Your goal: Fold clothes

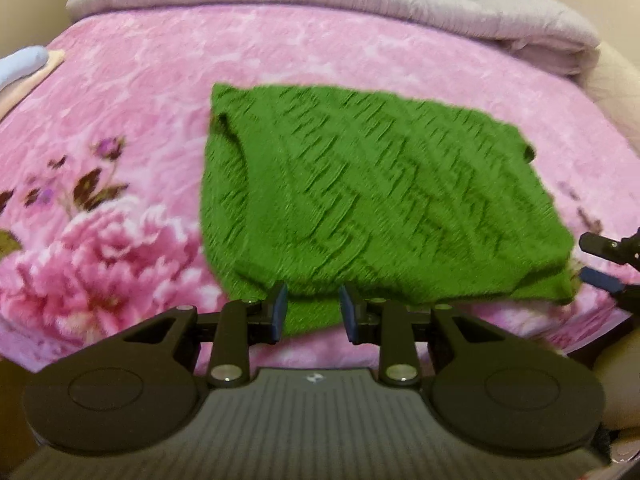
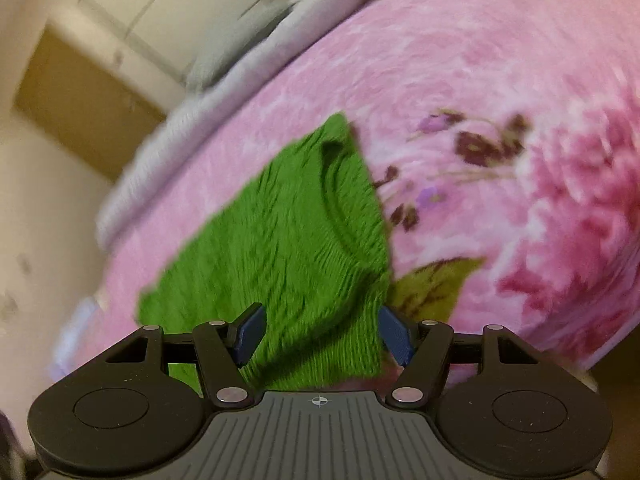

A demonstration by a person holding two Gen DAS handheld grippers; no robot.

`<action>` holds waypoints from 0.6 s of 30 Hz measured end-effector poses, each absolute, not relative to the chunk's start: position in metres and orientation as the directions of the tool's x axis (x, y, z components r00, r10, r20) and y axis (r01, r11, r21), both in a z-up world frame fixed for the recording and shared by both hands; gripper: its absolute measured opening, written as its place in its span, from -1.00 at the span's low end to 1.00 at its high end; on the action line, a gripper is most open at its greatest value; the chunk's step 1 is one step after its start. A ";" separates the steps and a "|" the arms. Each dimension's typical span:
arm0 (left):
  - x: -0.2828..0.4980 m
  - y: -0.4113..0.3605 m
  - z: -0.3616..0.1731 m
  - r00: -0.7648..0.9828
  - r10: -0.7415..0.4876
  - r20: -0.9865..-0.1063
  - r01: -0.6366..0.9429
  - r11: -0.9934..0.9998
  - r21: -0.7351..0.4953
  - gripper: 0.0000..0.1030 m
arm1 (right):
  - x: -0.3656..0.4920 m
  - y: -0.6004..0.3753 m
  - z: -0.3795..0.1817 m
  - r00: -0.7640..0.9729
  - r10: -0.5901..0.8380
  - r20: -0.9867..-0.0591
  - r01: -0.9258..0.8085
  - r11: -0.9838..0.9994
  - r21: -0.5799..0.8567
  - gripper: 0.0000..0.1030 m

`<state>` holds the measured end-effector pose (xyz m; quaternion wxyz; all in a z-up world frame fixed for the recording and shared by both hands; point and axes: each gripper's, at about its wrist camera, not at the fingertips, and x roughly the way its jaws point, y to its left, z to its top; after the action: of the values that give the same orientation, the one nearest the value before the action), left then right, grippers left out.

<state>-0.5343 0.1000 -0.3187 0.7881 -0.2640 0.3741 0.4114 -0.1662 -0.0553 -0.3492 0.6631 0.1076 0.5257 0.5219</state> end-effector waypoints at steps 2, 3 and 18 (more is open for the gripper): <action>-0.533 0.102 -0.316 0.410 0.453 -0.791 -0.837 0.532 -0.128 -0.52 | -0.151 -0.061 -0.360 -0.112 0.834 -0.541 -0.485 0.429 0.762 0.27; -0.533 0.103 -0.316 0.422 0.453 -0.785 -0.833 0.536 -0.138 -0.52 | -0.144 -0.063 -0.365 -0.117 0.845 -0.522 -0.444 0.425 0.789 0.27; -0.528 0.137 -0.337 0.514 0.423 -0.747 -0.802 0.546 -0.243 -0.61 | -0.121 -0.033 -0.401 -0.191 0.866 -0.462 -0.358 0.376 0.854 0.04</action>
<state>-0.5284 0.1372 -0.3367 0.8183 -0.2954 0.3211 0.3741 -0.1215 -0.0330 -0.4009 0.5966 0.2204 0.5764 0.5131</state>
